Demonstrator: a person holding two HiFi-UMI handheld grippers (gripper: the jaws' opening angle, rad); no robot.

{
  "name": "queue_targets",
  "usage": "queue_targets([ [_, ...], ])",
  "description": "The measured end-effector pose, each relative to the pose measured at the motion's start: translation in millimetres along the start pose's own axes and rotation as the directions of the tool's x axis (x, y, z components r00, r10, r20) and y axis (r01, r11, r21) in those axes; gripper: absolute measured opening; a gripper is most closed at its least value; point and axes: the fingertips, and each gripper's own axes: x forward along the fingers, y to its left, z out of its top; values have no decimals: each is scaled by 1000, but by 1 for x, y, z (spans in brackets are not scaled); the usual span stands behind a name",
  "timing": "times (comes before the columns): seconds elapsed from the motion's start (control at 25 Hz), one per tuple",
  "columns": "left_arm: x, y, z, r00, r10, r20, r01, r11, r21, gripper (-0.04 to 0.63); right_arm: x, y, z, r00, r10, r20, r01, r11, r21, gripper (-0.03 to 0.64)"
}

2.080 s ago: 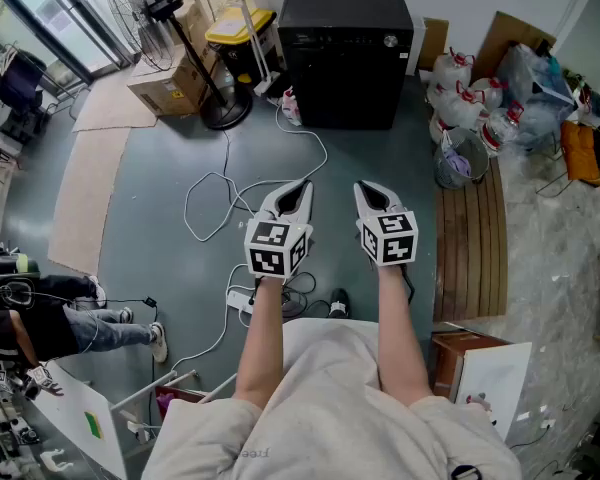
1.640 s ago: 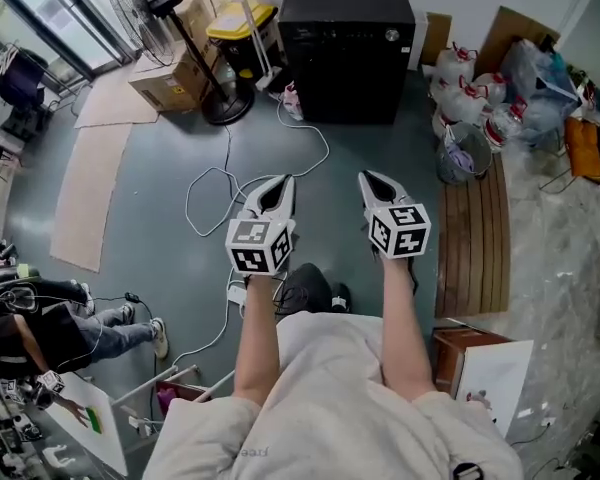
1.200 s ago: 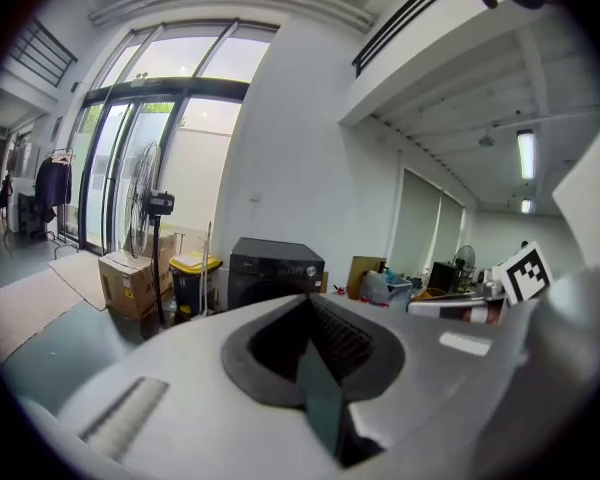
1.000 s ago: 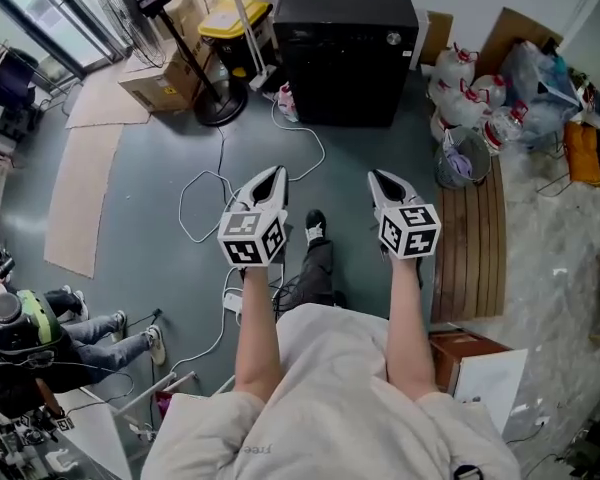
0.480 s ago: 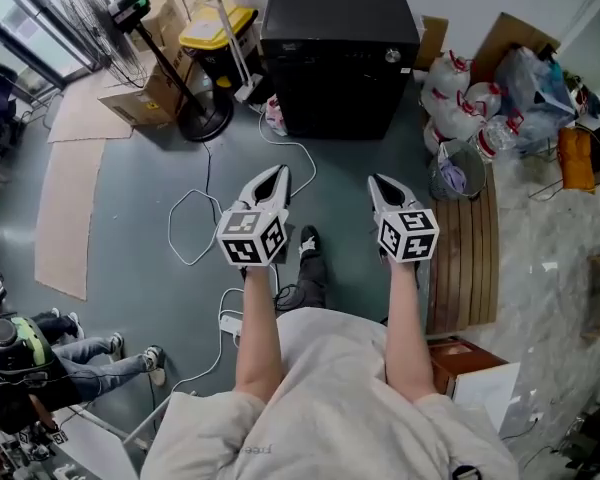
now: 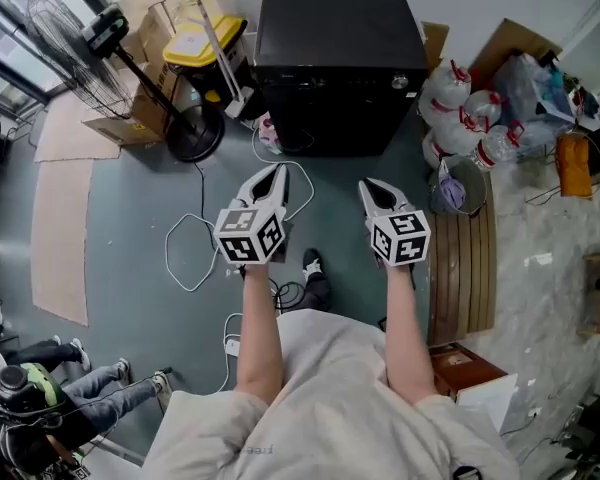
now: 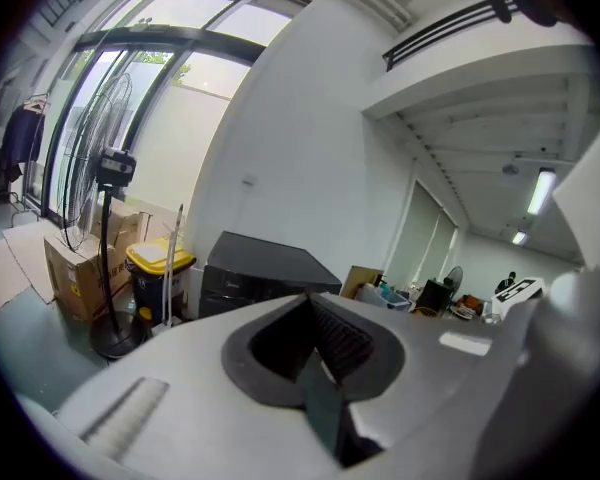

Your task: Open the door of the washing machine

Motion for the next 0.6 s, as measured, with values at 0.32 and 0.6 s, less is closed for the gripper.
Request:
queue_targets([
  [0.32, 82, 55, 22, 999, -4, -49, 7, 998, 68, 57, 98, -27, 37, 1000, -2, -25, 1, 998, -57, 0],
  [0.6, 122, 108, 22, 996, 17, -92, -16, 1000, 18, 57, 148, -44, 53, 996, -31, -79, 18, 988, -155, 0],
])
